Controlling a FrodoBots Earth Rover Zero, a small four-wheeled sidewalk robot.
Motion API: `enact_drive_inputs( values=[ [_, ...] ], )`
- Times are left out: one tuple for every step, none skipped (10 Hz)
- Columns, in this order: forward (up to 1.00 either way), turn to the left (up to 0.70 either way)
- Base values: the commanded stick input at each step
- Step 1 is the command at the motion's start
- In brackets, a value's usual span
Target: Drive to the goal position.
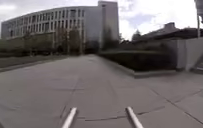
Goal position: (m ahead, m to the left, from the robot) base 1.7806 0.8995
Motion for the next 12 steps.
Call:
enact_drive_inputs(
  values=[
    [1.0, -0.27],
    [1.0, -0.27],
    [1.0, -0.27],
    [1.0, -0.27],
    [1.0, -0.27],
    [1.0, -0.27],
    [1.0, -0.27],
    [1.0, -0.1],
    [1.0, 0.0],
    [1.0, 0.0],
    [1.0, 0.0],
    [1.0, 0.0]
  ],
)
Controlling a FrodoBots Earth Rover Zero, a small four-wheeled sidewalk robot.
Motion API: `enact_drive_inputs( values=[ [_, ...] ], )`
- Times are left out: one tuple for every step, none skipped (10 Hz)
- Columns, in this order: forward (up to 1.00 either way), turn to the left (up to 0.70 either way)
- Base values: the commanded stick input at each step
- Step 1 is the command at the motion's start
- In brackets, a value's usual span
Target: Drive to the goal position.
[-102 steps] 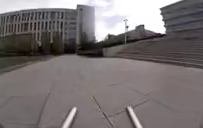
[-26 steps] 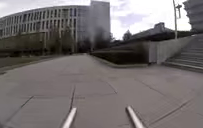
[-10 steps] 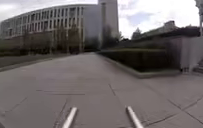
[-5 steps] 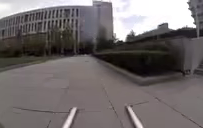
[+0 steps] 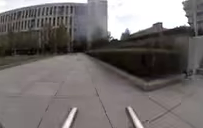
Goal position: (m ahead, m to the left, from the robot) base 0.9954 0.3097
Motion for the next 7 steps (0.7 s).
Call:
enact_drive_inputs(
  values=[
    [1.0, 0.0],
    [1.0, 0.0],
    [1.0, 0.0],
    [1.0, 0.0],
    [1.0, 0.0],
    [1.0, 0.0],
    [1.0, 0.0]
  ],
)
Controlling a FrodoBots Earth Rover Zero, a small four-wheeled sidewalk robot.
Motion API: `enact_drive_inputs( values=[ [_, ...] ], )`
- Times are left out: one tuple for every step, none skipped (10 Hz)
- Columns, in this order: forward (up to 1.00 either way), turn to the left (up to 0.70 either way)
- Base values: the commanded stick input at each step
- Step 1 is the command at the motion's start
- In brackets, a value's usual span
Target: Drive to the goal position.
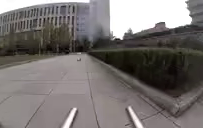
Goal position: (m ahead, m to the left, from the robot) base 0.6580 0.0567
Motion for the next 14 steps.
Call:
enact_drive_inputs(
  values=[
    [1.0, 0.0],
    [1.0, 0.0],
    [1.0, 0.0],
    [1.0, 0.0],
    [1.0, 0.0],
    [1.0, 0.0],
    [1.0, 0.0],
    [1.0, 0.0],
    [1.0, 0.0],
    [1.0, 0.2],
    [1.0, 0.27],
    [1.0, 0.27],
    [1.0, 0.27],
    [1.0, 0.09]
  ],
)
